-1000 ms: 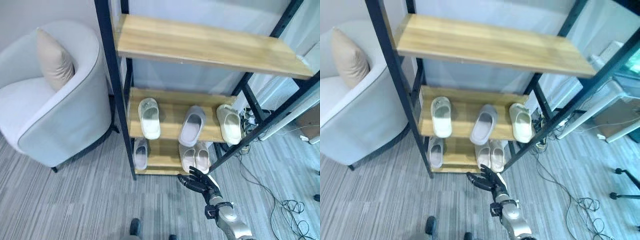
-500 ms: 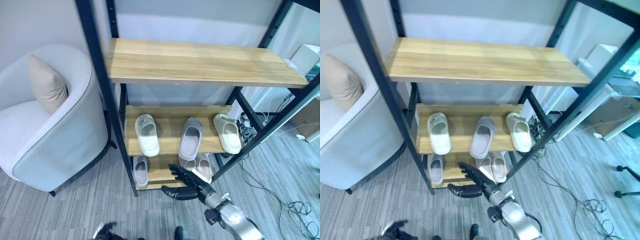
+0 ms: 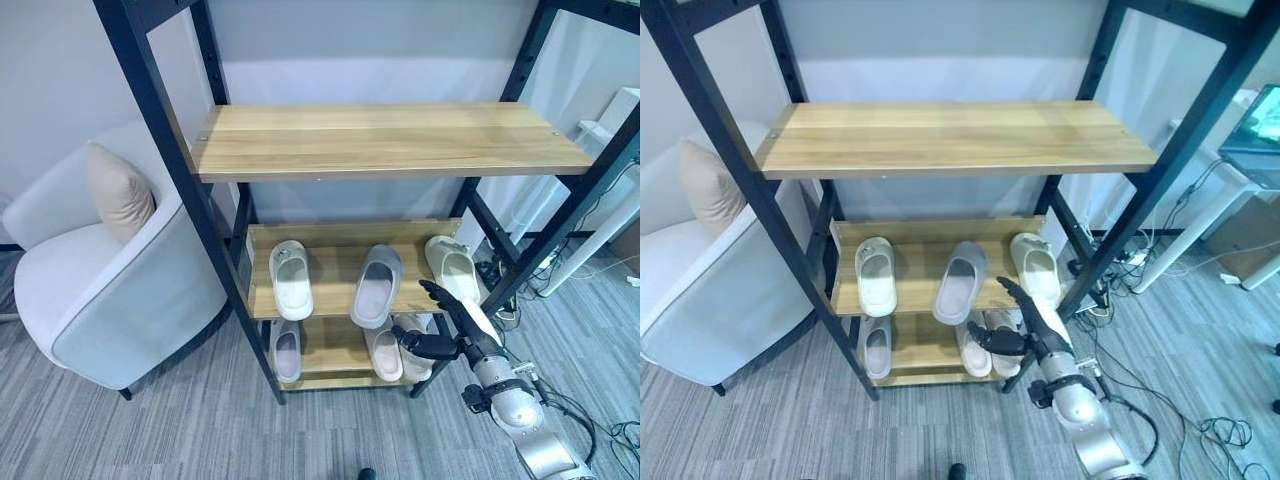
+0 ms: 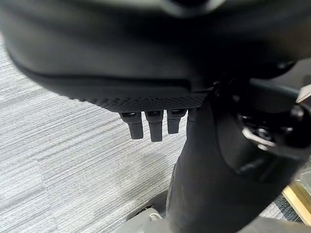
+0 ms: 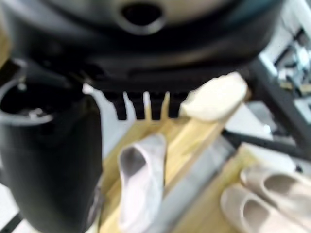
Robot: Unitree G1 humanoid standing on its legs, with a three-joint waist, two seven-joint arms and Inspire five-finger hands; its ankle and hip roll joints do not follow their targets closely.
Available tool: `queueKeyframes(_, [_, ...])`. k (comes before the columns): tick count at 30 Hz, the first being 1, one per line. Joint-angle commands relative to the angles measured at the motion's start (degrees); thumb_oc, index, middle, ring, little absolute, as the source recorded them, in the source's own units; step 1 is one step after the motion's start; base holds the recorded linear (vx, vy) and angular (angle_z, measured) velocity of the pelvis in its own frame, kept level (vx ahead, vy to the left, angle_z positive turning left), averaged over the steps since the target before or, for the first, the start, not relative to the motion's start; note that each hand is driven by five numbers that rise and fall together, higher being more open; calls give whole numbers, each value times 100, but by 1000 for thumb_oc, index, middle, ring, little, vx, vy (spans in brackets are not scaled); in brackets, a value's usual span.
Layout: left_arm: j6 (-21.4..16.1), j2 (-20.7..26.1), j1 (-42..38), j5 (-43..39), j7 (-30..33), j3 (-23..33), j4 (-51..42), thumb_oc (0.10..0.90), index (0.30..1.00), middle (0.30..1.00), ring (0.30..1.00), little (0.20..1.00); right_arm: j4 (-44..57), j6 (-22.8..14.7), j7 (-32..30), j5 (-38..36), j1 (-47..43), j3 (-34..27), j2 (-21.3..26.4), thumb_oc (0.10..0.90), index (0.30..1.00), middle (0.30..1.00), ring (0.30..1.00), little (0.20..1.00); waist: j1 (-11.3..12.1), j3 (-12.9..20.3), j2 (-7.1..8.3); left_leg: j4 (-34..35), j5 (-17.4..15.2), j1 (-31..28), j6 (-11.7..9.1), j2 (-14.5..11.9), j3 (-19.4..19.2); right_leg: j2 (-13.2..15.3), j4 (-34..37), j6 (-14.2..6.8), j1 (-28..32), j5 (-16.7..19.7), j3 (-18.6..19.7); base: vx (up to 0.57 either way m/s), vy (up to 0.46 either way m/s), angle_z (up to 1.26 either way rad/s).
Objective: Arrange the slippers neatly on the shoe rack.
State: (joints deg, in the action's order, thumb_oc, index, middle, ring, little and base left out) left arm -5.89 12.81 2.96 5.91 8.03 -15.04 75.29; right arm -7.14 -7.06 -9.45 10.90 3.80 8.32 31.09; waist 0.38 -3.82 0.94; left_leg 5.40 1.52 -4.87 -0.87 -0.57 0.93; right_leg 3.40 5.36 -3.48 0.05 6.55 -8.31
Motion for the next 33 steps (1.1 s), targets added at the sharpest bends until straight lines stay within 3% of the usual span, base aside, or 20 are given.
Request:
queueKeyframes(1, [-130, -242, -443, 125, 88, 4, 151, 800, 900, 900, 900, 900, 185, -240, -915, 517, -983, -668, 122, 800, 900, 900, 900, 900, 139, 65, 255, -40, -138, 300, -23, 174, 135, 152, -40, -392, 585, -776, 64, 45, -13, 8])
queueKeyframes(11, [-123, -204, -224, -62, 89, 115, 309, 800, 900, 900, 900, 900, -535, -114, -1226, 373, -1657, -673, 339, 800, 900, 900, 900, 900, 265, 48, 229, -40, -189, 346, -48, 167, 144, 164, -36, -421, 529, -808, 50, 23, -2, 5])
queueKeyframes(16, [-148, -146, -186, -181, 59, 104, 355, 800, 900, 900, 900, 900, -1187, -100, -1104, 293, -2410, -143, 646, 800, 900, 900, 900, 900, 359, -36, 239, -40, -188, 442, -57, 177, 129, 162, -36, -431, 397, -791, 99, 0, 0, 0])
queueKeyframes(33, [-253, -169, -385, -517, 134, -22, 287, 800, 900, 900, 900, 900, -2553, -61, -1000, 236, -3499, 854, 737, 800, 900, 900, 900, 900, 513, -190, 221, -40, -161, 579, -122, 156, 172, 118, -36, -445, 235, -808, 112, -7, -1, 0])
